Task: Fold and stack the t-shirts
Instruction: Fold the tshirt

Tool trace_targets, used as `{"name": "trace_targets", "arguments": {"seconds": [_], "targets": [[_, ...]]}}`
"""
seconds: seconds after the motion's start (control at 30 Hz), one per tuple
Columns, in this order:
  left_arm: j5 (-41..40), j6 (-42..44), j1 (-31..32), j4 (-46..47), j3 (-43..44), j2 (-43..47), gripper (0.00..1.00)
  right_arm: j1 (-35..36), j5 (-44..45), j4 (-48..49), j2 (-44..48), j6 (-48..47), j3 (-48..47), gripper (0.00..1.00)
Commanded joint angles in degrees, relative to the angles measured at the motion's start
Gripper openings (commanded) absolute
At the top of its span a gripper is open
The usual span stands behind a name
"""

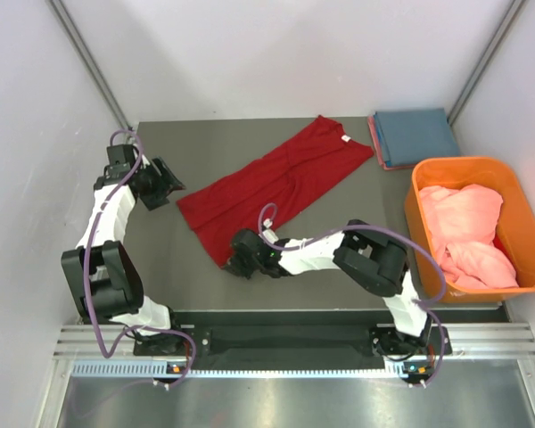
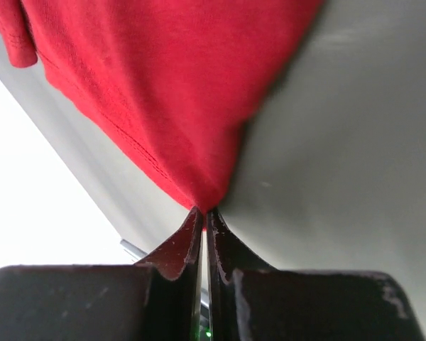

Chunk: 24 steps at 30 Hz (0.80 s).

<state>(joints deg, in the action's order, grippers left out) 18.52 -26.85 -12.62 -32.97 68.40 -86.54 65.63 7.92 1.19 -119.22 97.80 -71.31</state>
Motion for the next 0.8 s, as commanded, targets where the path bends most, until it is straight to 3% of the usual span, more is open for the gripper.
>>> {"name": "trace_targets", "arguments": {"seconds": [0.0,0.3,0.4,0.6,0.77], "targets": [[4.5,0.5,-0.3,3.9,-1.4,0.6,0.71,0.3,2.5,0.0,5.5,-2.7,4.1,0.00],[8.5,0.3,2.8,2.9,-4.1,5.4,0.68,1.0,3.7,-4.6,18.9,-11.1,19.8,0.00],[9.4,0.5,6.6,1.1,-4.2,7.5,0.68,1.9,3.9,-7.1,24.4,-13.0,27.3,0.00],[2.3,1.5,18.5,-2.5,-8.1,11.6,0.68,5.1,3.2,-17.7,41.1,-15.0,39.4,0.00],[1.8,-0.7,22.6,-2.5,-14.4,16.1,0.67,6.5,2.4,-27.3,54.4,-13.4,47.7,0.00]]}}
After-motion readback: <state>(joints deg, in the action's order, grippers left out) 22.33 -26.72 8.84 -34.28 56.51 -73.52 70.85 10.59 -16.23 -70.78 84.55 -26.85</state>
